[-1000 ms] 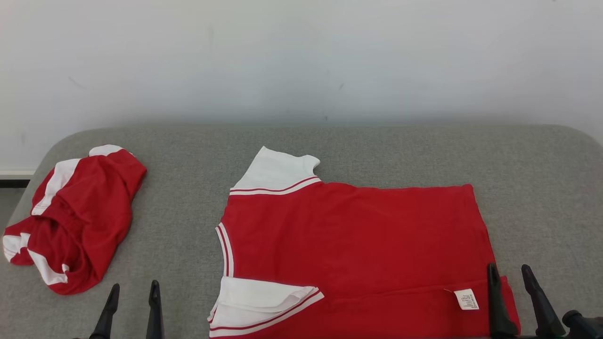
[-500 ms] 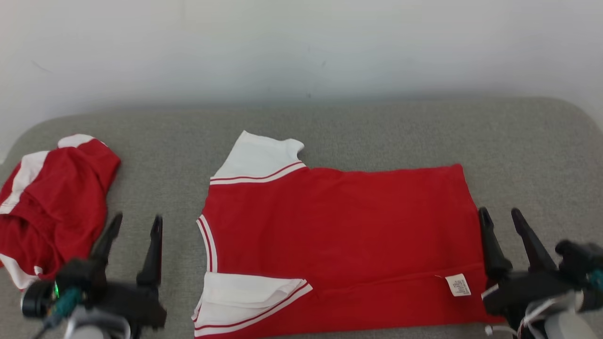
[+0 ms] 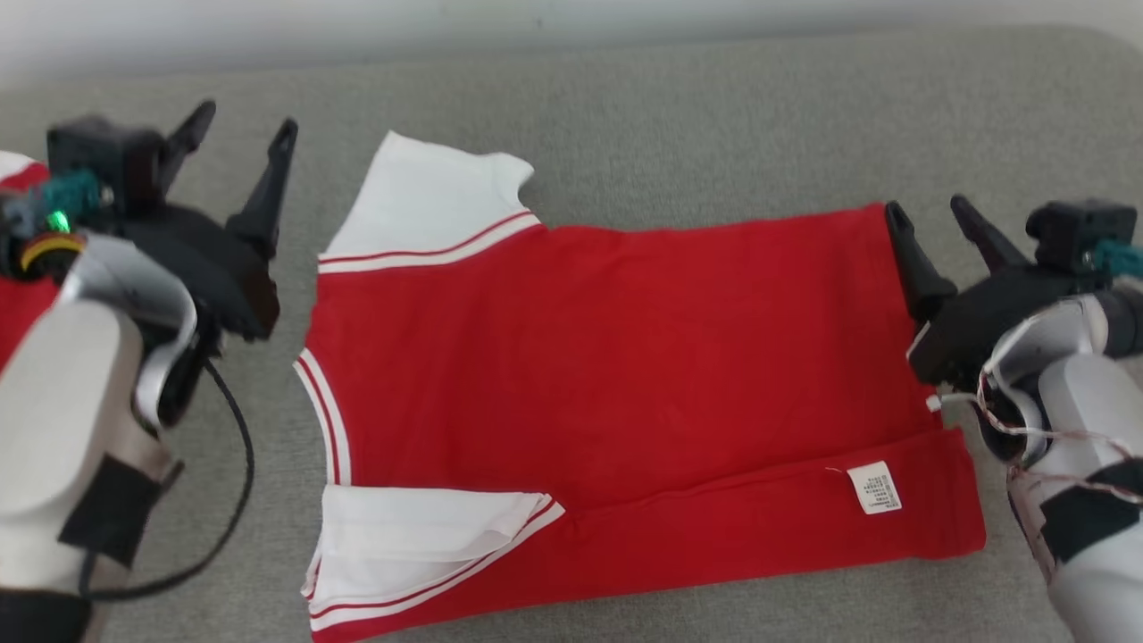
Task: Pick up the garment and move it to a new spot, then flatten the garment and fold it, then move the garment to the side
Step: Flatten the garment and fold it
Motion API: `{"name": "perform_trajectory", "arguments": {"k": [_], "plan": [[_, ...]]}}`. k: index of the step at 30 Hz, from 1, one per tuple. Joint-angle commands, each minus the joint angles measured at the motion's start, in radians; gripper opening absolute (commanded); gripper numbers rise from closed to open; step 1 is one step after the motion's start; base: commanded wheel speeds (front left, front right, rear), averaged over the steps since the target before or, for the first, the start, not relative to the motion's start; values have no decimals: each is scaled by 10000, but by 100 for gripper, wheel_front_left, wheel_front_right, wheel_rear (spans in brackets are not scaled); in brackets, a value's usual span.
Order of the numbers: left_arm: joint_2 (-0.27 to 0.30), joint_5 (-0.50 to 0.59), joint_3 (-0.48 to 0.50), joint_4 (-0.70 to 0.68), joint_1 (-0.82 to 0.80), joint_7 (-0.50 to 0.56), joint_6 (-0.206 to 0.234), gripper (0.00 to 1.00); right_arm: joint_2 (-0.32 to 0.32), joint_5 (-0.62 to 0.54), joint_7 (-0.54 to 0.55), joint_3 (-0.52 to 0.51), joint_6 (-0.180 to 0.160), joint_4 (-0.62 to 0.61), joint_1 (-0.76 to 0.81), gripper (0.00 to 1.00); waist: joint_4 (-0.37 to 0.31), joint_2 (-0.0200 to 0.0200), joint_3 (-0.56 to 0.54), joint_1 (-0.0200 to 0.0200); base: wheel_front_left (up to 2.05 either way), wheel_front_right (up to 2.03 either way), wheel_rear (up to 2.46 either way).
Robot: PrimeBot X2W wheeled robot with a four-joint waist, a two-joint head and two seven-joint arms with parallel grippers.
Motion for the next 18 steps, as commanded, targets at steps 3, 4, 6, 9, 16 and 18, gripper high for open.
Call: {"name": "perform_trajectory", "arguments": {"k": [3, 4, 6, 9, 16, 18], "plan": [[259, -741, -584, 532, -1098, 574, 15, 100, -29, -94, 455, 325, -26, 591, -897, 100, -650, -2, 1300, -4, 0, 0, 0], [321, -1011, -782, 735, -1391, 814, 14, 100, 13, -37, 605, 400, -28, 785, -1158, 100, -725, -2, 1406, -4, 0, 0, 0], [511, -1357, -1100, 1150, -1968, 1109, 13, 100, 118, 29, 839, 634, -28, 1082, -1644, 100, -892, -2, 1594, -4, 0, 0, 0], [685, -1945, -1558, 1828, -2579, 1702, 13, 100, 280, 87, 1032, 951, -26, 1510, -2310, 100, -1188, -2, 1818, -4, 0, 0, 0], [1031, -2580, -2572, 2741, -3672, 2113, 12, 100, 607, 436, 1481, 1434, -28, 2511, -3338, 100, -1674, -2, 2214, -4, 0, 0, 0], [1099, -2715, -2847, 2983, -3890, 2215, 11, 100, 676, 585, 1462, 1544, -28, 2658, -3528, 100, -1768, -2, 2321, -4, 0, 0, 0]]}}
